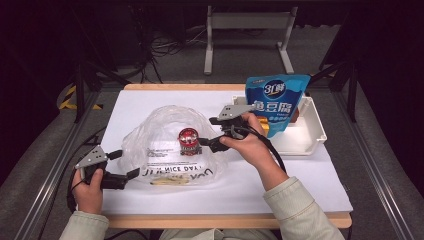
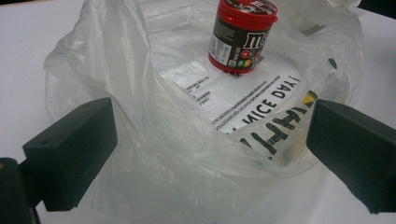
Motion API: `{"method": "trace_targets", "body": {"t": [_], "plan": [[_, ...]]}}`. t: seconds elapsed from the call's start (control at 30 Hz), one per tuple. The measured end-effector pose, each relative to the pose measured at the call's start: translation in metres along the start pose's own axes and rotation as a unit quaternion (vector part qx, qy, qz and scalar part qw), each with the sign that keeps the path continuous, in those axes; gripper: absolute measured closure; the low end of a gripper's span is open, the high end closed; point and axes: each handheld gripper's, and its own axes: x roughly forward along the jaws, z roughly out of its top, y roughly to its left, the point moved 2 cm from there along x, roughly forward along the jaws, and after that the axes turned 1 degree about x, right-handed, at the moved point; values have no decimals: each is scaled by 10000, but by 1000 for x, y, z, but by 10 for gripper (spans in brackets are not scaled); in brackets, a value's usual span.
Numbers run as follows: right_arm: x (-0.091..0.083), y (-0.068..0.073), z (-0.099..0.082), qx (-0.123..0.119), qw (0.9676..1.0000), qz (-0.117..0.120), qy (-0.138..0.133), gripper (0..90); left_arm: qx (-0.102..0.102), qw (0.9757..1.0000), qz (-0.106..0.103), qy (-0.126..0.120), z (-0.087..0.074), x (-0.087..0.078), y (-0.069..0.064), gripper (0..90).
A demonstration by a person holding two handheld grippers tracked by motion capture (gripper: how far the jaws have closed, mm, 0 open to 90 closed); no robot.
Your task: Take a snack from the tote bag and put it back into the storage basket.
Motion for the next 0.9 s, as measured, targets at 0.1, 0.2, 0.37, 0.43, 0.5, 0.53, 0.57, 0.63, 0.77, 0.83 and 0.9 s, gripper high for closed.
{"method": "trace_targets", "body": {"t": [0.1,0.2,0.37,0.43,0.5,0.53,0.57,0.63,0.77,0.83,0.9], "plan": [[5,-2,-1,-5,10000,-38,-14,188,-3,10000,-3,1,0,0,0,24],[14,-4,-2,22,10000,16,-55,188,7,10000,-8,-2,0,0,0,24],[23,-5,-4,-13,9997,39,-245,188,21,10000,-2,7,0,0,0,24],[28,-6,-6,-4,9996,41,-284,188,24,10000,-5,8,0,0,0,24],[34,-6,-9,10,9996,85,-271,188,11,10000,-6,7,0,0,0,24],[37,-5,-10,-12,9996,79,-263,188,9,10000,-6,5,0,0,0,24],[37,-5,-10,-12,9996,79,-263,188,9,10000,-6,5,0,0,0,24],[43,-5,-13,-17,9996,57,-261,188,22,10000,-8,1,0,0,0,24],[51,-5,-18,8,9998,29,-220,188,7,10000,-10,3,0,0,0,24],[53,-4,-19,-1,9998,23,-204,188,3,10000,-11,0,0,0,0,24],[59,-4,-23,-9,9999,15,-142,188,19,10000,-13,-3,0,0,0,24]]}}
